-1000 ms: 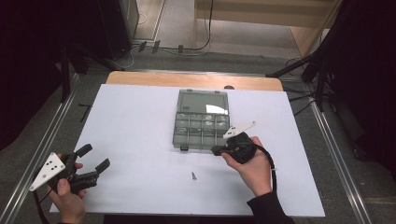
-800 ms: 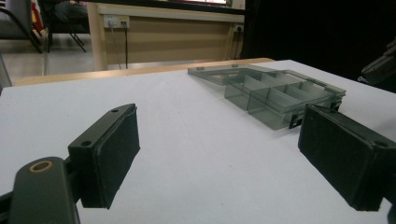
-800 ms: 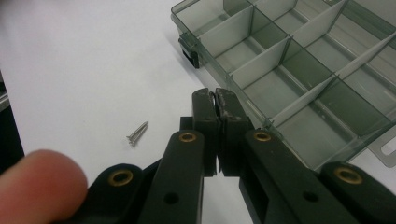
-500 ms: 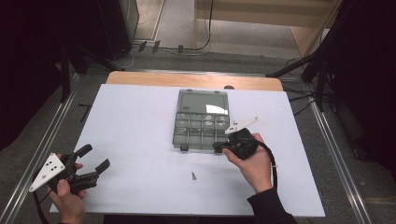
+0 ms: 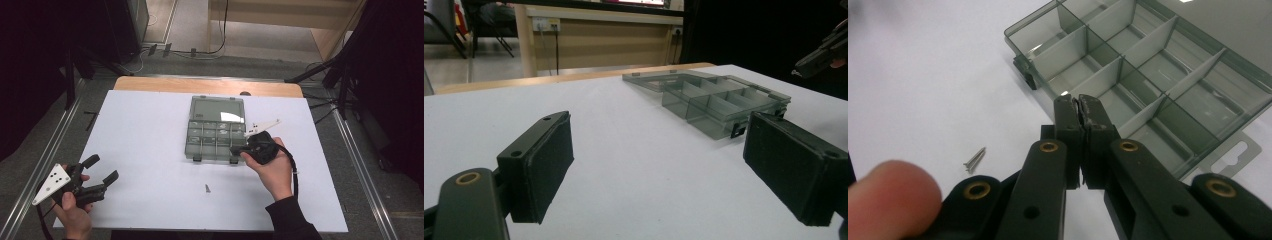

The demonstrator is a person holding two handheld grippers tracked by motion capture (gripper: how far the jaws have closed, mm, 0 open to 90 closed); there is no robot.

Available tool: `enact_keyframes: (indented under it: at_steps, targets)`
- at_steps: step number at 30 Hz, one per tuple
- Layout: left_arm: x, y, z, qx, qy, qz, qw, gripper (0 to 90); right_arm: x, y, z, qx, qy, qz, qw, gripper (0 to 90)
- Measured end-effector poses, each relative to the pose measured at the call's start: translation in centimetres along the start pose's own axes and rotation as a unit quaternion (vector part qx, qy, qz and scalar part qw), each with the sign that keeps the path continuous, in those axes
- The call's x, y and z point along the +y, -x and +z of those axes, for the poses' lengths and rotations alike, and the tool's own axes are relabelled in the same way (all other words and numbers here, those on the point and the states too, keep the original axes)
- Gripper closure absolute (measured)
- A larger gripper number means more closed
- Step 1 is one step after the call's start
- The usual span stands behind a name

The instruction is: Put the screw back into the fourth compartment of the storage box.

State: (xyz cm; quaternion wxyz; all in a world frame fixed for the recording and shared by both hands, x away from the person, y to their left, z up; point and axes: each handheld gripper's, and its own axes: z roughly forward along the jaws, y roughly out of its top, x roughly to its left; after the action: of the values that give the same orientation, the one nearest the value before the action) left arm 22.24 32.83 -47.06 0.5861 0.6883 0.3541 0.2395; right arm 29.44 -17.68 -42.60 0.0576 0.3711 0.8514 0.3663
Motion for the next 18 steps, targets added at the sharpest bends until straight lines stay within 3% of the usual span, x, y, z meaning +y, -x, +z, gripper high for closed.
enact_keyframes:
  at_steps: [18]
  targets:
    - [0.0,-0.1,0.0,0.0,0.001,-0.001,1.0,12.7,1.4,2.1,0.4,-0.014,-0.004,0.014,0.9998,90.0]
